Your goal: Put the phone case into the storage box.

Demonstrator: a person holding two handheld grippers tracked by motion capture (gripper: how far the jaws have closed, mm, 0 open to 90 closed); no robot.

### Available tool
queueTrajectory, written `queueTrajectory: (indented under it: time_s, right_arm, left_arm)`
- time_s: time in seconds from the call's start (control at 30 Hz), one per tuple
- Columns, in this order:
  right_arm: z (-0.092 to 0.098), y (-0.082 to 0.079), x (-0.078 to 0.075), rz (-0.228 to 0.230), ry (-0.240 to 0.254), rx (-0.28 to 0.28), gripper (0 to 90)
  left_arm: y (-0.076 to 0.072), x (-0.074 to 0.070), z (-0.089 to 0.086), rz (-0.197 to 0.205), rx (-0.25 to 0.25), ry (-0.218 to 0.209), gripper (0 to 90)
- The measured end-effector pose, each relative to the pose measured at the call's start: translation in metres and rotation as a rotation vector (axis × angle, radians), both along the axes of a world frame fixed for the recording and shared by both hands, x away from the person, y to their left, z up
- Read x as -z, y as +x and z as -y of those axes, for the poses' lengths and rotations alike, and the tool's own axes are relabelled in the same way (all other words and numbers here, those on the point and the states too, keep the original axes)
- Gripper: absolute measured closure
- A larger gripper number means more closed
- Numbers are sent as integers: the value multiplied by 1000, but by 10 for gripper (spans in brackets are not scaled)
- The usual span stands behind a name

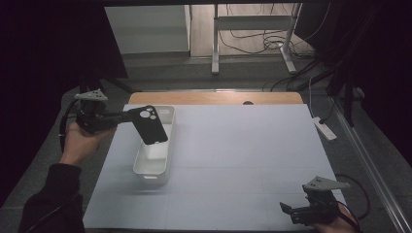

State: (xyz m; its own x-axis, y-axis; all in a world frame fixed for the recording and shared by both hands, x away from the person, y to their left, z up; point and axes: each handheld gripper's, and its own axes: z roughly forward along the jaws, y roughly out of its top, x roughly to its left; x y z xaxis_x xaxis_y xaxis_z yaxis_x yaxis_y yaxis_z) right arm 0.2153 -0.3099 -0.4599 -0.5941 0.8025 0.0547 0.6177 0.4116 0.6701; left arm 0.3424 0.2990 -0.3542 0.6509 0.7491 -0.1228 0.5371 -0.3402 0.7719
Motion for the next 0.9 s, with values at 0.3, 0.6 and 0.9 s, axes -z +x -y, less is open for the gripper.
queueTrajectory:
  time_s: [0.3, 0.6, 0.9]
  right_arm:
    - [0, 0, 0, -1, 0, -2, 0]
    - [0, 0, 0, -2, -1, -4, 1]
    - [0, 0, 0, -4, -2, -5, 3]
  left_arm:
    - [14, 9, 3, -5, -10, 13, 833]
    - [30, 16, 6, -5, -21, 29, 833]
    - [48, 25, 10, -7, -33, 59, 833]
